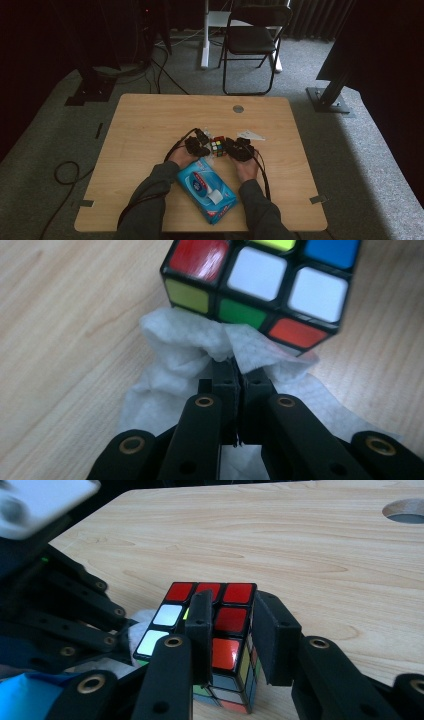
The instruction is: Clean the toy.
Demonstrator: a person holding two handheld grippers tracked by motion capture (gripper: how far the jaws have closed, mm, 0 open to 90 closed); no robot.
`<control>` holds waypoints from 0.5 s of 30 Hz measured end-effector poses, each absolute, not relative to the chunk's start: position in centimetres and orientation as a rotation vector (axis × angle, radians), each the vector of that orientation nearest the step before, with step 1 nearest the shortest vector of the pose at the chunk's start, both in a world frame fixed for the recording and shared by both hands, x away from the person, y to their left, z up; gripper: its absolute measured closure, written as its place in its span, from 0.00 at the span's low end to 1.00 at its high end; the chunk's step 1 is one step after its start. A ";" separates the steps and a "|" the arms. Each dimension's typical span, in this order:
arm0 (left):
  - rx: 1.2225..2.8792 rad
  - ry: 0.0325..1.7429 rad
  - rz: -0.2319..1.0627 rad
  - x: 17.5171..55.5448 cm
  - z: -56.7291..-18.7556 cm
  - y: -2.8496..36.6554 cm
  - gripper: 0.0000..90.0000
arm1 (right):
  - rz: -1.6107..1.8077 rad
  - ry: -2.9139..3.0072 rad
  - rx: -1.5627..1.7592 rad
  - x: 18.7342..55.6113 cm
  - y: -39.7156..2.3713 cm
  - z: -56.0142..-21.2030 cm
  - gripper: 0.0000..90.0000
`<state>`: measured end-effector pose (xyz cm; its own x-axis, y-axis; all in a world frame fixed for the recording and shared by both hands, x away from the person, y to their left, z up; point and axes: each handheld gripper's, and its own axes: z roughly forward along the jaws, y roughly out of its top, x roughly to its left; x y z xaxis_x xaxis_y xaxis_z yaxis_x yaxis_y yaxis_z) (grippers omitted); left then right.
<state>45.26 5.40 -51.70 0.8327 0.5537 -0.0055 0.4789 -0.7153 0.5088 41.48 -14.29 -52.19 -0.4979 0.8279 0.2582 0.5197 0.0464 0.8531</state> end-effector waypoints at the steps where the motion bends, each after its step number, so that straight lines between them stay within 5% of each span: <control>1: 2.496 0.768 0.198 45.2 -51.7 5.5 0.98 | 1.431 2.027 1.366 41.5 -14.3 -52.2 0.78; 15: 2.364 0.824 0.253 45.3 -49.4 8.4 0.98 | 1.426 2.031 1.356 41.5 -14.3 -52.2 0.78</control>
